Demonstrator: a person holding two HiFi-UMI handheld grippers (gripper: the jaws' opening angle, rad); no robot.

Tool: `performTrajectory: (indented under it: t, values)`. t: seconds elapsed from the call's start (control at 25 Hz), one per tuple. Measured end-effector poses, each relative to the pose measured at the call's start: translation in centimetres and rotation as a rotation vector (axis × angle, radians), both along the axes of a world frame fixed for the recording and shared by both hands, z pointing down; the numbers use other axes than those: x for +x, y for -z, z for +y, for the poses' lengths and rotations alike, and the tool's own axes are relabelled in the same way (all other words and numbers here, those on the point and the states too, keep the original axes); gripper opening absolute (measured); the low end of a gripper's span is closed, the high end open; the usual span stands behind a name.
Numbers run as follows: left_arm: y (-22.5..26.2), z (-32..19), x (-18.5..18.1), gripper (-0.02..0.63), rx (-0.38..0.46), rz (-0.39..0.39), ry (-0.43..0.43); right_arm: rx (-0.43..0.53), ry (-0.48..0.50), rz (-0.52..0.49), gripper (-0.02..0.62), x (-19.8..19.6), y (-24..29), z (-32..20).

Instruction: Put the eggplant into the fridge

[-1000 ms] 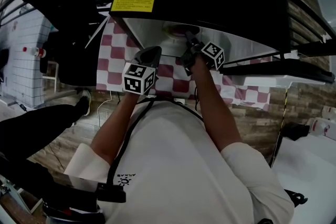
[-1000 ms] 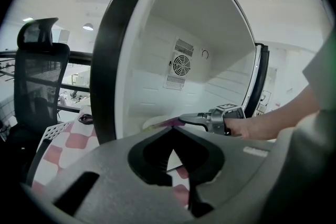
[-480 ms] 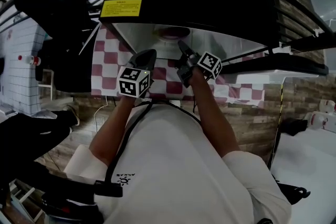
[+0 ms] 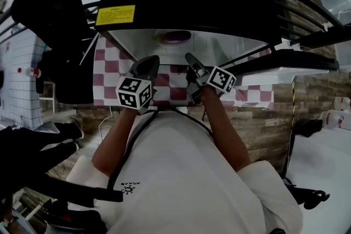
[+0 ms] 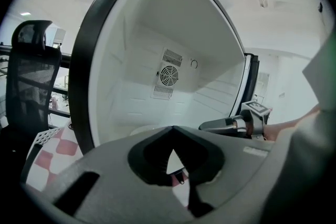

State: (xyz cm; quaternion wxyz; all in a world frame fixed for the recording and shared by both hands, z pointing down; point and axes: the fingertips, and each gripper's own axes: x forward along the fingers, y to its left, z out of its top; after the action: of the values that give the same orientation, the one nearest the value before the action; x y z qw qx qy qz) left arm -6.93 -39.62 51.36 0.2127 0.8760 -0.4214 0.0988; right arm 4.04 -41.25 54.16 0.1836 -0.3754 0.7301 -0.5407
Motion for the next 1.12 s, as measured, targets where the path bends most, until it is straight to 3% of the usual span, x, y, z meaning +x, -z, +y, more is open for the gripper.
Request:
performTrajectory:
  t: [0.4, 0.8, 1.12]
  values:
    - [1.9, 0.9, -1.2, 0.006, 0.024, 0.019, 0.015, 0.184, 0.090, 0.223, 0.006, 0.7, 4.4, 3.0]
    - [2.3, 3.0, -2.5, 0.006, 0.016, 0.037, 0.056, 0.358, 0.060, 0.404, 0.006, 3.0, 7.6, 5.8]
    - [1.5, 3.8, -2.7, 0.006, -0.013, 0.057, 0.060, 0.383, 0.065, 0.447, 0.005, 3.4, 7.4, 6.8]
